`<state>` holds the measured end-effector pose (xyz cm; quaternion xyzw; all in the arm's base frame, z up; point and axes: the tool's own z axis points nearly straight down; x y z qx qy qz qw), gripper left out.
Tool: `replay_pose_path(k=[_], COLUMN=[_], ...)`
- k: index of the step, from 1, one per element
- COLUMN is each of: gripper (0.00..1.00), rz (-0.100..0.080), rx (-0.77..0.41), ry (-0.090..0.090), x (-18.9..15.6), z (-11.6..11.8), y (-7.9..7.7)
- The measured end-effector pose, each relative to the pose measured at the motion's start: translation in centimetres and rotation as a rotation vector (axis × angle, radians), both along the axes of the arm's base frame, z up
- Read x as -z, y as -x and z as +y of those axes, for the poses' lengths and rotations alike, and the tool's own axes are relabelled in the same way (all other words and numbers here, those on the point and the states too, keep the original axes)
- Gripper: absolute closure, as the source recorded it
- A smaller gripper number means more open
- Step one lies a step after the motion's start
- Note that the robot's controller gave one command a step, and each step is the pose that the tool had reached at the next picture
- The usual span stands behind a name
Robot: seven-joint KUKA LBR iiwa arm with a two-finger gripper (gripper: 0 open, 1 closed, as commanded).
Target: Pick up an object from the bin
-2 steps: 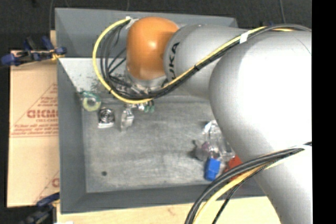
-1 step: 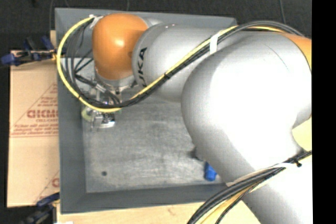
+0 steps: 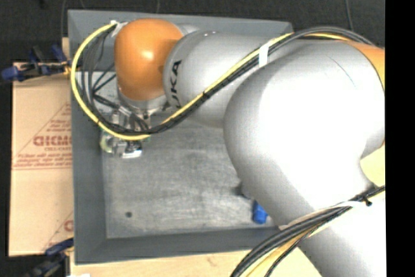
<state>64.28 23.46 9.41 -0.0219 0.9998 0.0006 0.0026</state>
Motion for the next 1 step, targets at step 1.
replay_pose_path(k=[1], gripper=[1.00], rz=[-0.007], rx=[0.019], ry=[-0.004], x=[-11.50], z=[-2.36], y=[-0.40])
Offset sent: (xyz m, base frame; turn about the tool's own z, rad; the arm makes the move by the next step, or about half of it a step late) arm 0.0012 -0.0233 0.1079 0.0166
